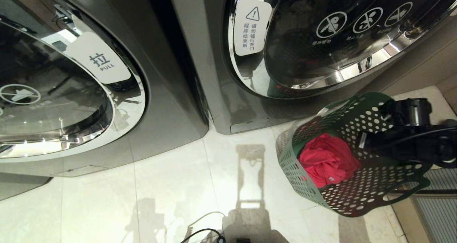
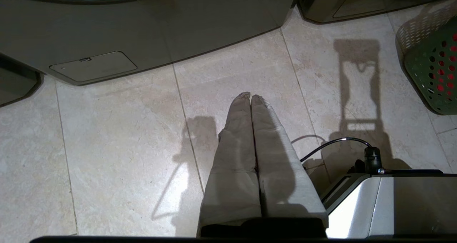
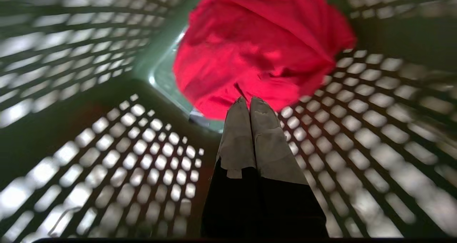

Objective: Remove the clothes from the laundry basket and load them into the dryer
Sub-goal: Take the clothes out of the basket

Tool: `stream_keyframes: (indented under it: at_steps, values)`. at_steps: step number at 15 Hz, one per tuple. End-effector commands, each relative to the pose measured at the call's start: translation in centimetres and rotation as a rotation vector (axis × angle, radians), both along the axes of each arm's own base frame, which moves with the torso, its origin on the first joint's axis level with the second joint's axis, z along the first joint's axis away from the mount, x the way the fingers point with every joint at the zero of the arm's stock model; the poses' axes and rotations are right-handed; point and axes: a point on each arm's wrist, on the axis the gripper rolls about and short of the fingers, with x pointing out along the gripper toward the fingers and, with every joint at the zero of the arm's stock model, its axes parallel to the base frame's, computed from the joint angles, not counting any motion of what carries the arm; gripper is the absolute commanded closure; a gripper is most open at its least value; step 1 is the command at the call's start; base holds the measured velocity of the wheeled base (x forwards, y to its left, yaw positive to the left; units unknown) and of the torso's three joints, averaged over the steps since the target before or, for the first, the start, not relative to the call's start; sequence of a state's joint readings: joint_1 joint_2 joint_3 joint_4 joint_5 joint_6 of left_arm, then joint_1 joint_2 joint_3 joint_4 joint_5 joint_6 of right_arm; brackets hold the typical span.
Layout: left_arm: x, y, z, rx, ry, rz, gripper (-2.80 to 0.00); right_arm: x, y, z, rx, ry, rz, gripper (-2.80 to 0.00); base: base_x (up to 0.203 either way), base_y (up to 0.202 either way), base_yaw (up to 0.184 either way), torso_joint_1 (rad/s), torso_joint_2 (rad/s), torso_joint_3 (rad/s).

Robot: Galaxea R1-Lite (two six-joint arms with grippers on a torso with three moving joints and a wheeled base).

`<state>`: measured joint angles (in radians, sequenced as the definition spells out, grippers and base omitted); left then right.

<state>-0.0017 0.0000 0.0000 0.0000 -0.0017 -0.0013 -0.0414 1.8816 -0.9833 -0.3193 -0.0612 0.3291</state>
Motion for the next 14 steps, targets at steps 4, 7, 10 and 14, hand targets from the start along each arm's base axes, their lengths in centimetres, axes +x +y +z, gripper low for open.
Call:
stream_keyframes:
  at_steps: [4, 7, 10, 14]
  values:
    - [0.0, 0.0, 0.0, 0.000, -0.002, 0.000, 0.00, 6.0, -1.6, -11.2, 0.067, 0.217, 0.012, 0.00, 0.000, 0.000, 0.000, 0.000, 0.00, 0.000]
    - [0.0, 0.0, 0.0, 0.000, -0.002, 0.000, 0.00, 7.7, -2.3, -12.7, 0.069, 0.213, 0.004, -2.80, 0.000, 0.000, 0.000, 0.000, 0.00, 0.000]
    - [0.0, 0.0, 0.0, 0.000, -0.002, 0.000, 0.00, 9.4, -2.5, -13.8, 0.069, 0.197, 0.022, -2.80, 0.000, 0.000, 0.000, 0.000, 0.00, 0.000]
    - [0.0, 0.0, 0.0, 0.000, -0.002, 0.000, 0.00, 10.8, -2.8, -14.5, 0.030, 0.176, 0.079, -2.80, 0.000, 0.000, 0.000, 0.000, 0.00, 0.000]
